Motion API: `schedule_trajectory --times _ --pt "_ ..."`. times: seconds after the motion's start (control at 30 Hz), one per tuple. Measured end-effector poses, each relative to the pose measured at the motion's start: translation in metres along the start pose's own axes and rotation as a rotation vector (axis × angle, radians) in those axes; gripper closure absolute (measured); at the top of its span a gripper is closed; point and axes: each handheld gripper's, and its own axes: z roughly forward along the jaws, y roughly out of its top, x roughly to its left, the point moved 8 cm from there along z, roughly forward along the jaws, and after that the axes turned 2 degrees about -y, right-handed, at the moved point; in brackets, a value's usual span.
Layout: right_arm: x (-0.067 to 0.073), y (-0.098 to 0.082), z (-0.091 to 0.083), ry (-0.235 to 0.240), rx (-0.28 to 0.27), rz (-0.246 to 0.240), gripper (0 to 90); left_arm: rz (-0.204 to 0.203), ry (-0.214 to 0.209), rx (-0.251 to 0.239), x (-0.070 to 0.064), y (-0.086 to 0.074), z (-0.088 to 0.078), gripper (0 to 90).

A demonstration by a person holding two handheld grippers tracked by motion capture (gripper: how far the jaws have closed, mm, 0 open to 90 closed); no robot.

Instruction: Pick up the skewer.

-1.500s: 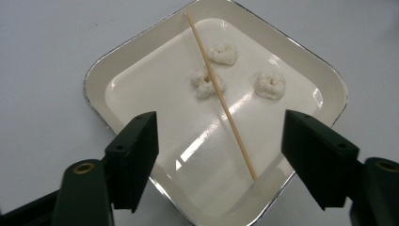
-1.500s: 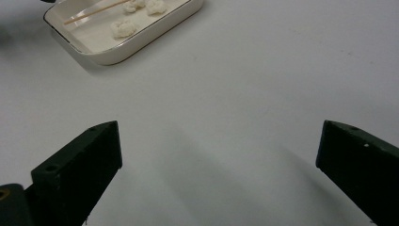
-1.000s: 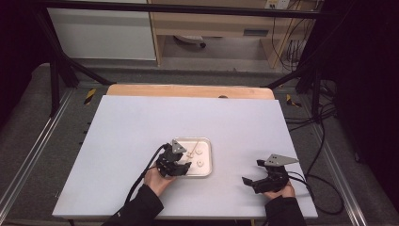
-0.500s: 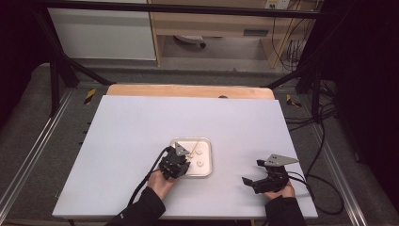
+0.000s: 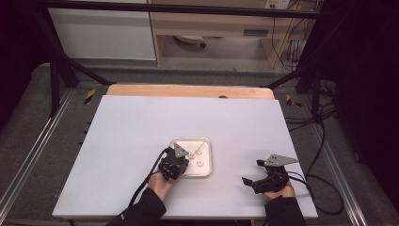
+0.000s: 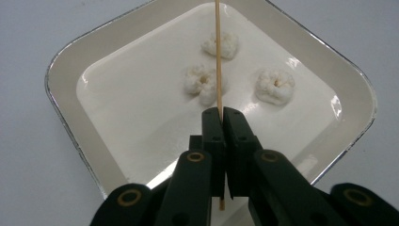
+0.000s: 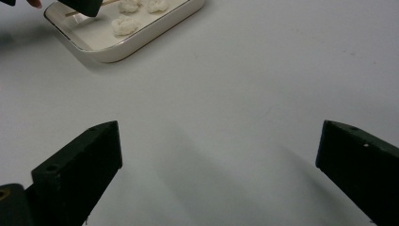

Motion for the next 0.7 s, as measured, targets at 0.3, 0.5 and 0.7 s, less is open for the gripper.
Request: schedule_trajectory --times 0.3,0.5,0.7 --pt "0.001 0.001 0.0 -0.001 0.003 -0.008 1.5 0.006 -0.015 -0.033 0.003 0.001 -0.01 87.8" --pt "0.002 0.001 0.0 -0.004 0.006 -0.018 1.5 0.017 -0.038 -0.05 0.006 -0.001 -0.016 87.9" --pt "0.002 0.002 0.0 -0.012 0.007 -0.04 1.5 0.048 -0.064 -0.051 0.006 -0.002 -0.02 87.8"
